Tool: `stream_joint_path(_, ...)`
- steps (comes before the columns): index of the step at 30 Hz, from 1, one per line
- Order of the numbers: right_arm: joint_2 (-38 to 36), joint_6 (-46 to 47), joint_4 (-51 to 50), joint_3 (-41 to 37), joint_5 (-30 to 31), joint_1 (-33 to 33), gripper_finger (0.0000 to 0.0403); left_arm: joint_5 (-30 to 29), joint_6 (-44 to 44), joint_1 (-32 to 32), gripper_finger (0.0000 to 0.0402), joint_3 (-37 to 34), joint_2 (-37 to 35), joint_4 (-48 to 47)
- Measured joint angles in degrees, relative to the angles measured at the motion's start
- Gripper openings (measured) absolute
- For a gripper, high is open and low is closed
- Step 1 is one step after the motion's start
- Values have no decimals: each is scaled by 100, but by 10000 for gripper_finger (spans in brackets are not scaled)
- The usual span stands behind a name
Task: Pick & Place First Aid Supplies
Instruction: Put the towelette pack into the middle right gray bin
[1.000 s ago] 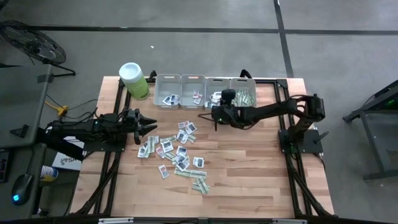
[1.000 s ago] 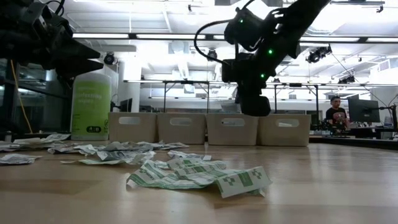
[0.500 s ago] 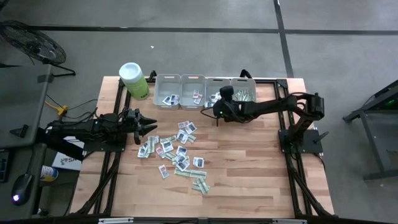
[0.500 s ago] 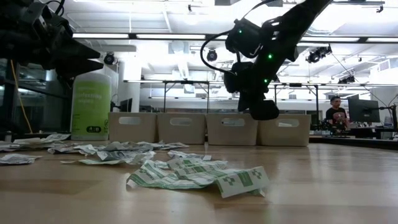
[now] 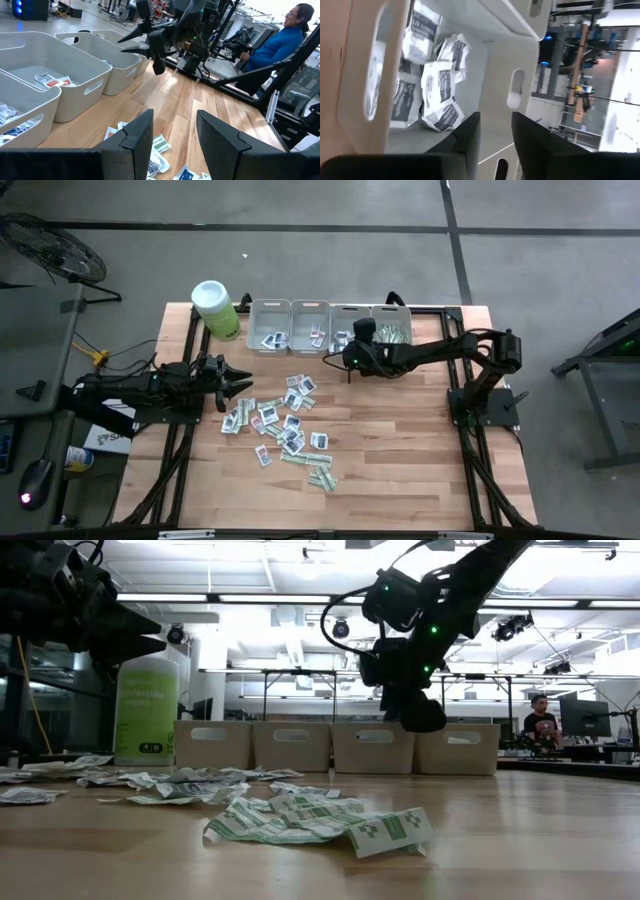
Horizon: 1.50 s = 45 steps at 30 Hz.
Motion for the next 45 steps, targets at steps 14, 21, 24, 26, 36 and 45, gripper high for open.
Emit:
stream_joint_path(14, 0, 247, 1519, 0, 563, 919, 122, 0, -1, -1, 150, 1, 0, 0)
stream_joint_path(21, 0, 767, 1560, 0, -1842, 1204, 122, -1, 0, 0, 150, 1, -1, 0)
stream_joint_path(24, 41, 1026, 1569, 0, -2727, 1217, 122, 0, 0, 0, 150, 2, 0, 0)
stream_joint_path(26, 70, 1310, 1512, 0, -2755, 1257, 122, 0, 1, -1, 150, 1, -1, 0)
stream_joint_path(36, 502, 1438, 1557, 0, -2874, 1751, 122, -4, -1, -2, 150, 2, 0, 0)
stream_joint_path(45, 1279, 926, 2844, -2, -2077, 1619, 121, -2, -1, 0, 150, 2, 0, 2)
